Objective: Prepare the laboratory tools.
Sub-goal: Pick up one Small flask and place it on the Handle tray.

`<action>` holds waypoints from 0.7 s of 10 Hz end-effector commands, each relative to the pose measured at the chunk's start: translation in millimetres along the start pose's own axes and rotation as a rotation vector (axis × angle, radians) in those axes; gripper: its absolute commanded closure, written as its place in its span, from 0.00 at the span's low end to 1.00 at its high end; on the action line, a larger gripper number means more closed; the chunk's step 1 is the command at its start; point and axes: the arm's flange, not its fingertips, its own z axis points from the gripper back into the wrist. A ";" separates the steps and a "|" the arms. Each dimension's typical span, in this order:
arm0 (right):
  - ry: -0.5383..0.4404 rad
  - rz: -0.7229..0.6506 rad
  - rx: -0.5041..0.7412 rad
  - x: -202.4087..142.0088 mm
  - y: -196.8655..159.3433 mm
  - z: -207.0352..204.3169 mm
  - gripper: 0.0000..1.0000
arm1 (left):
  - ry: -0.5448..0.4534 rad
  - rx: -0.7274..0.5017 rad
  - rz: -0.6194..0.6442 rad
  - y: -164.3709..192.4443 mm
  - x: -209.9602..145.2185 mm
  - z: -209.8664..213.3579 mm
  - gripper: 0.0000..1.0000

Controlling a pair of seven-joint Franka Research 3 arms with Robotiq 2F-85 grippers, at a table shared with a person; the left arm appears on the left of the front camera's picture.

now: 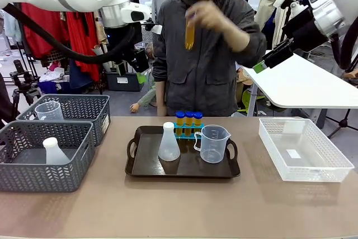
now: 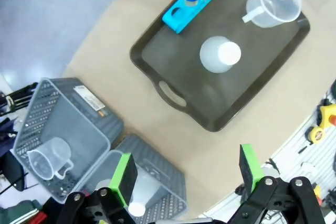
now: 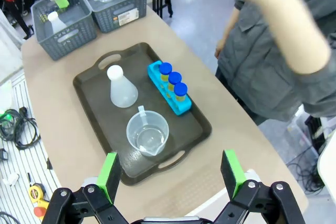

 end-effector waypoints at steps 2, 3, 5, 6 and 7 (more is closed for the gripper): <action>-0.031 -0.012 0.018 2.3 -0.8 0.4 0.00 | -0.068 -0.052 -0.055 12.7 -18.4 2.1 0.00; -0.031 -0.012 0.018 2.3 -0.8 0.4 0.00 | -0.091 -0.079 -0.074 20.9 -23.7 4.7 0.00; -0.031 -0.012 0.018 2.3 -0.8 0.4 0.00 | -0.169 -0.113 -0.191 28.7 -36.0 10.8 0.00; -0.031 -0.012 0.018 2.3 -0.8 0.4 0.00 | -0.191 -0.115 -0.227 38.6 -40.6 15.6 0.00; -0.031 -0.012 0.018 2.3 -0.8 0.4 0.00 | -0.210 -0.119 -0.246 41.5 -43.3 20.4 0.00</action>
